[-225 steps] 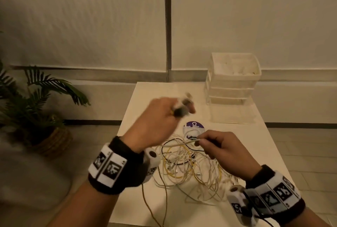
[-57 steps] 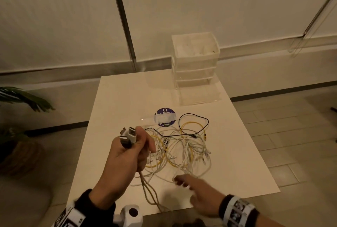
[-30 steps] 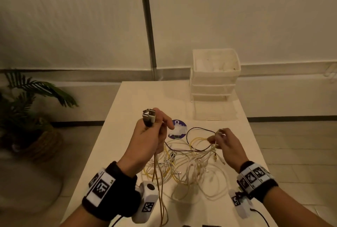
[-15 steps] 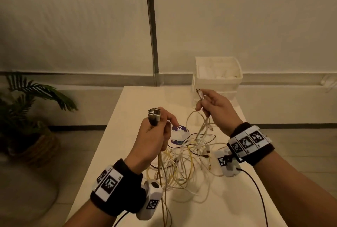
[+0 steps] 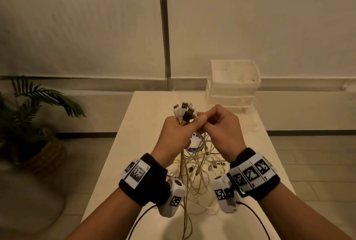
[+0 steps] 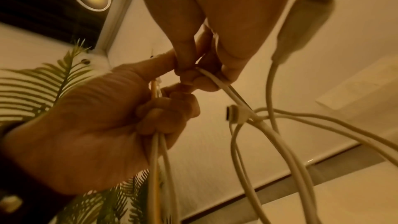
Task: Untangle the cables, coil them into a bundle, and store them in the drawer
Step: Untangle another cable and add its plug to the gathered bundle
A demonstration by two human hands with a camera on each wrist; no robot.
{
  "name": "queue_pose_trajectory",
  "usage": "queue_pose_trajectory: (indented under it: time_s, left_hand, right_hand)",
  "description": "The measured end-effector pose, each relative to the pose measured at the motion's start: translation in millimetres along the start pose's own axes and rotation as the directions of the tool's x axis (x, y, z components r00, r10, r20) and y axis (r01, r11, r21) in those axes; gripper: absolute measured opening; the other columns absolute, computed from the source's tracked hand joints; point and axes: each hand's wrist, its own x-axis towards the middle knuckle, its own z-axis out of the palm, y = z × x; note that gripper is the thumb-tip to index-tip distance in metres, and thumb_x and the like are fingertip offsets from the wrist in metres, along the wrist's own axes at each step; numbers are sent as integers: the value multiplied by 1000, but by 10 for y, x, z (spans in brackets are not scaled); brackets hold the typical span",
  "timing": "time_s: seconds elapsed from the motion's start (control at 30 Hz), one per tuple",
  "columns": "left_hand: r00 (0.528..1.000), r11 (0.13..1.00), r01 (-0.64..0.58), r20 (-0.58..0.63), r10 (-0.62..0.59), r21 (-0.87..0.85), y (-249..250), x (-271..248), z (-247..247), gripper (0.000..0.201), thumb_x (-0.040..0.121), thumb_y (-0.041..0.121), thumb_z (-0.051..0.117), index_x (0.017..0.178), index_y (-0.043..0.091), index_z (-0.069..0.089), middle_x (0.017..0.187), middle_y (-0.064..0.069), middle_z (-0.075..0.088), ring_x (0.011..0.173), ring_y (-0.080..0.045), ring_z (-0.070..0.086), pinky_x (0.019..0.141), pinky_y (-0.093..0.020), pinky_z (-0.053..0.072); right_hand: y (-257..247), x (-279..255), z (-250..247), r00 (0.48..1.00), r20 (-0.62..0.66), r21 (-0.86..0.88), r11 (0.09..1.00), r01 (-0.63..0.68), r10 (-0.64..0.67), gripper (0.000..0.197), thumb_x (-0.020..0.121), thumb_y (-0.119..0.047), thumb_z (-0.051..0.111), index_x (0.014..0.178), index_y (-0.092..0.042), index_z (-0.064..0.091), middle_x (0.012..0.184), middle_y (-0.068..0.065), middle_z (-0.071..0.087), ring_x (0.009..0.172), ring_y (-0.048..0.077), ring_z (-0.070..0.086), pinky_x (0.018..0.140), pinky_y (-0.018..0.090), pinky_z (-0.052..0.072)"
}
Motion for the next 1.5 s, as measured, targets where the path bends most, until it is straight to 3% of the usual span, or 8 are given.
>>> queue_pose_trajectory:
  time_s: [0.2,0.37,0.5,0.7,0.83,1.13,1.37,1.5]
  left_hand:
    - [1000,1000,4,18,-4,5,-21,42,150,32,97,25,60,67,21,69,46,13,43,39,-6,31,46,-25,27]
    - [999,999,-1,38,-1,48,-2,31,241,37,104,29,42,104,6,71,46,14,56,39,2,47,44,-11,35]
    - [1000,989,-28,3,28,144,20,31,190,46,103,34,39,105,0,70,52,10,61,42,2,51,45,-10,38]
    - [980,972,-98,-147,132,215,-27,117,61,63,90,56,41,81,2,72,77,-13,72,77,-30,69,69,-38,60]
    - [951,981,-165,-248,186,103,157,160,-12,52,94,50,40,64,11,57,60,3,64,72,-29,68,83,-53,56]
    - [921,927,-362,-192,340,-98,570,101,-73,51,99,50,33,60,16,33,55,-1,29,46,-18,25,44,-27,30]
    - [957,948,-283,-24,290,144,415,91,-72,53,95,57,39,55,22,42,52,3,35,42,-11,29,44,-25,26]
    - [949,737,-307,246,194,602,151,79,-38,34,93,44,61,65,24,61,58,9,56,54,-3,47,54,-23,35]
  right_hand:
    - [9,-109,-46,1000,-9,67,998,7,-7,31,76,15,67,73,-9,48,72,18,62,68,24,64,69,38,59]
    - [88,-147,-13,999,-40,121,992,19,-15,35,76,17,66,73,-10,44,93,14,71,89,29,71,79,44,59]
    - [141,-156,-72,998,63,-54,998,-7,10,29,80,4,69,83,-9,43,100,5,71,68,25,64,66,45,58]
    - [220,-152,-60,948,300,-364,906,216,-105,24,93,-9,57,98,-26,40,90,-3,69,73,17,65,66,37,56]
    - [425,-68,-62,920,391,-527,822,216,9,19,92,-14,54,96,-23,39,77,4,64,73,24,62,68,45,52]
    - [1304,-76,-351,903,398,-821,503,271,162,15,92,-25,44,83,-29,54,76,-12,61,81,17,55,84,35,38]
    - [1258,-96,-434,978,188,-507,862,15,94,36,98,-8,46,72,-32,53,70,-6,66,72,10,58,73,18,42]
    - [949,-5,-393,967,247,-453,889,58,62,36,100,-10,42,71,-31,51,61,-13,57,61,5,52,61,22,40]
